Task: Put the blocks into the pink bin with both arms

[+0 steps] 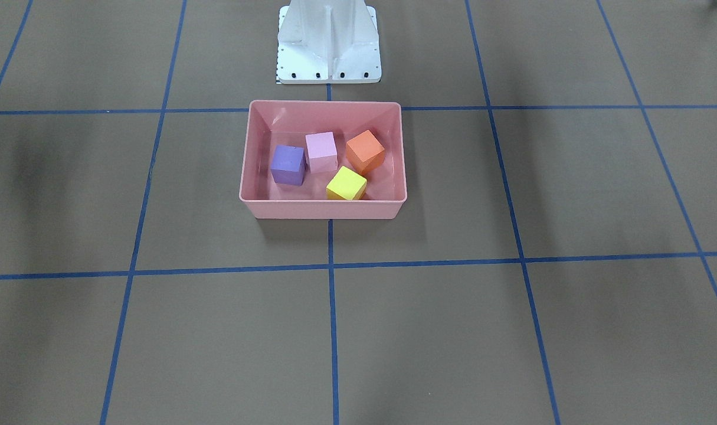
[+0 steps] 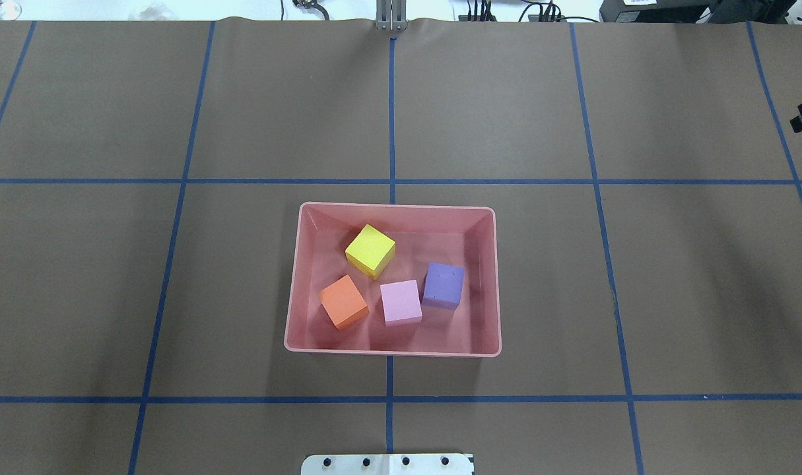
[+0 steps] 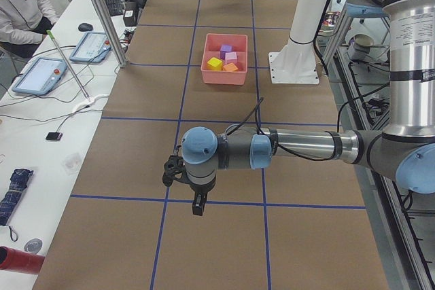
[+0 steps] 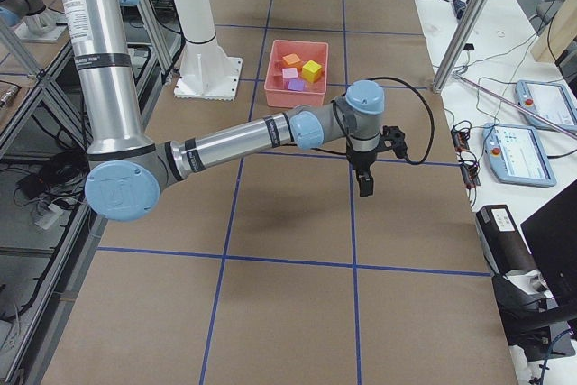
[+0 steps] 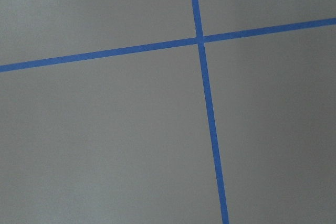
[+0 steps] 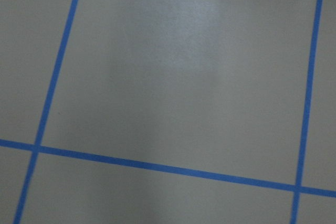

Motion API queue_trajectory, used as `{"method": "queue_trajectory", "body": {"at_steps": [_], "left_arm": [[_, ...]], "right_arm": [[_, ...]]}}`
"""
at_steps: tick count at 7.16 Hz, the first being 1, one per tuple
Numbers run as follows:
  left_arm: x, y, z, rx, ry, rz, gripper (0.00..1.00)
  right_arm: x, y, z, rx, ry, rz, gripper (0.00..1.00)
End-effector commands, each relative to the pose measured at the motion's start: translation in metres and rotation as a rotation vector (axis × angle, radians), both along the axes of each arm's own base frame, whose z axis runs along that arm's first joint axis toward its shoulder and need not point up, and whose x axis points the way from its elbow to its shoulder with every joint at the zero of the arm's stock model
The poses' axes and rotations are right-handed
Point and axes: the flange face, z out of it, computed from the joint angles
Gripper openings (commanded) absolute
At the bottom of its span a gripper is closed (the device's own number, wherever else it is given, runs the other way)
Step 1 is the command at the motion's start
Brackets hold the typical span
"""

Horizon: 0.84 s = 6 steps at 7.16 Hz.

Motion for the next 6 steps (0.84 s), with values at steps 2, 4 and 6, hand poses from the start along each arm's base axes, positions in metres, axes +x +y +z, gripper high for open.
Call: {"method": "queue_trajectory", "body": {"at_steps": [2, 4, 6], "left_arm": [[0.001, 0.028, 0.002, -0.01, 0.001, -0.002, 1.0], [0.002, 0.036, 0.007, -0.023, 0.002, -0.002, 1.0], [0.002, 0.036, 0.007, -0.022, 0.002, 0.001, 1.0]], "right_arm": [[0.045, 0.072, 0.089, -0.079, 0.028, -0.045, 1.0], [0.051, 0.077, 0.095, -0.094, 0.028, -0.033, 1.0], [0.051, 0.084, 0.102, -0.115, 0.026, -0.029, 1.0]]}}
